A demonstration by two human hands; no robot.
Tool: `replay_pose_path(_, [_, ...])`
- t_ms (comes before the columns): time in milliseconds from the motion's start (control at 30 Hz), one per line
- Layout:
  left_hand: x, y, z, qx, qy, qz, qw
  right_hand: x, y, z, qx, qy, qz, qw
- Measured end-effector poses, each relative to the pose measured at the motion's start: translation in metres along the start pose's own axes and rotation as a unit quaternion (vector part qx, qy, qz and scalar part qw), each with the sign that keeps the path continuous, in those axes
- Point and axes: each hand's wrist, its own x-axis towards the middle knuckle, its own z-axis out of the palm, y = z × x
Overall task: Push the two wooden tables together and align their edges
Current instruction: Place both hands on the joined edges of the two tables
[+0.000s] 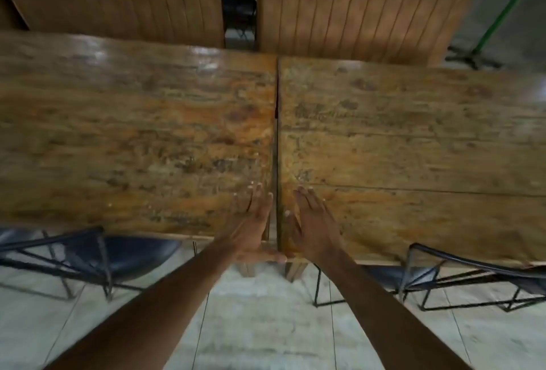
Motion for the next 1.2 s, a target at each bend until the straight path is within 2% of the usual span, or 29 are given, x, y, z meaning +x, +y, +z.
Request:
replay_pose_path(33, [0.005, 0.002, 0.016, -0.003, -0.021, -0.007, 1.0, 0.002, 0.01, 0.018, -0.005, -0.017, -0.001, 1.0])
replay_pose_path(100, [0.01, 0.003, 0.037, -0.008, -0.014, -0.029, 0.999, 0.001, 0.026, 0.043, -0.03, -0.03, -0.013, 0.999])
replay_pose_path(267, [0.015, 0.005, 0.063, -0.051, 0.059, -0.059, 0.995, 0.0, 0.04, 0.083, -0.081, -0.012, -0.028, 0.996])
replay_pose_path(567, [0.016, -0.003, 0.063, -0.098, 0.091, -0.037, 0.99, 0.015, 0.042, 0.099, -0.109, 0.0, -0.021, 0.994])
replay_pose_path(733, [0.023, -0.011, 0.062, -0.158, 0.134, -0.041, 0.977, 0.036, 0.035, 0.099, -0.104, -0.002, -0.015, 0.994])
replay_pose_path(933, [0.026, -0.015, 0.068, -0.176, 0.169, -0.045, 0.969, 0.043, 0.032, 0.098, -0.106, -0.003, -0.019, 0.994])
replay_pose_path(1100, [0.022, -0.014, 0.049, -0.177, 0.104, -0.051, 0.977, 0.043, 0.025, 0.084, -0.096, -0.049, -0.022, 0.994])
replay_pose_path(1200, [0.018, -0.014, 0.02, -0.111, -0.03, -0.043, 0.992, 0.052, 0.016, 0.062, -0.114, -0.142, -0.002, 0.983])
